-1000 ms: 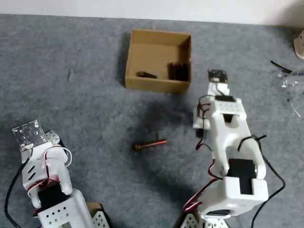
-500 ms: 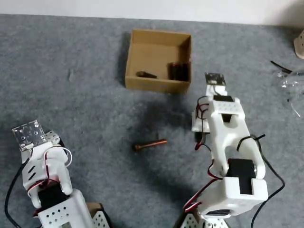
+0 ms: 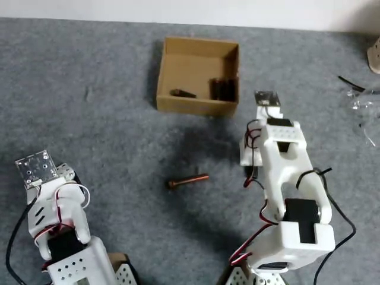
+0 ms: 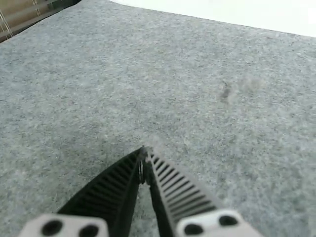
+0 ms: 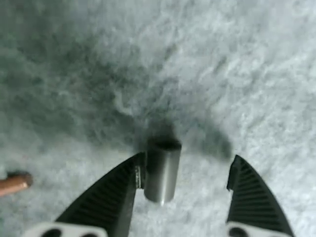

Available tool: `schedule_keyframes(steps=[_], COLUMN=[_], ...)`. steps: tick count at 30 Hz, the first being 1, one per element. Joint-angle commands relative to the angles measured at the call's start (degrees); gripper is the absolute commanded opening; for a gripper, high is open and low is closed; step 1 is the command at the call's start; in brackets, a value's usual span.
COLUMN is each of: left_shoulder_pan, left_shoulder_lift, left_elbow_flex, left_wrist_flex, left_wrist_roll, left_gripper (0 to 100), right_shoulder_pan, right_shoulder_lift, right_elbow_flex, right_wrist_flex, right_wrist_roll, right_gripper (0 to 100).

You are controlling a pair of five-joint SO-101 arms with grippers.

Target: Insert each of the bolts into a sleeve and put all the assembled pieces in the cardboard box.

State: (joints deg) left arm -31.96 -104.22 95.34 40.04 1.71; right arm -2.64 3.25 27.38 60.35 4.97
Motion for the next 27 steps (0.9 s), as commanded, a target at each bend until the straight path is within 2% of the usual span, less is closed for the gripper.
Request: schedule_keyframes(steps=[1, 6, 11, 27], left_shoulder_pan=[0.8, 0.8, 0.7, 0.7], left_shoulder_lift=[-0.2, -0.2, -0.2, -0.2], left_elbow_flex=[-0.7, -0.7, -0.7, -0.7], left_wrist_flex=[-1.1, -1.1, -1.1, -1.1], left_wrist_roll=[-0.4, -0.4, -0.4, -0.4], left_gripper=[1, 1, 1, 1], right_shoulder_pan=[-0.7, -3.6, -6.3, -2.9], right_shoulder_lift=[-2.5, -5.1, -5.0, -2.2], right_elbow_flex=[-2.1, 0.6, 4.7, 6.9], right_wrist_flex=[2.7, 2.5, -4.2, -10.2], right_wrist_roll=[-0.4, -0.5, -0.5, -0.5], right_gripper=[24.3, 24.3, 24.3, 24.2])
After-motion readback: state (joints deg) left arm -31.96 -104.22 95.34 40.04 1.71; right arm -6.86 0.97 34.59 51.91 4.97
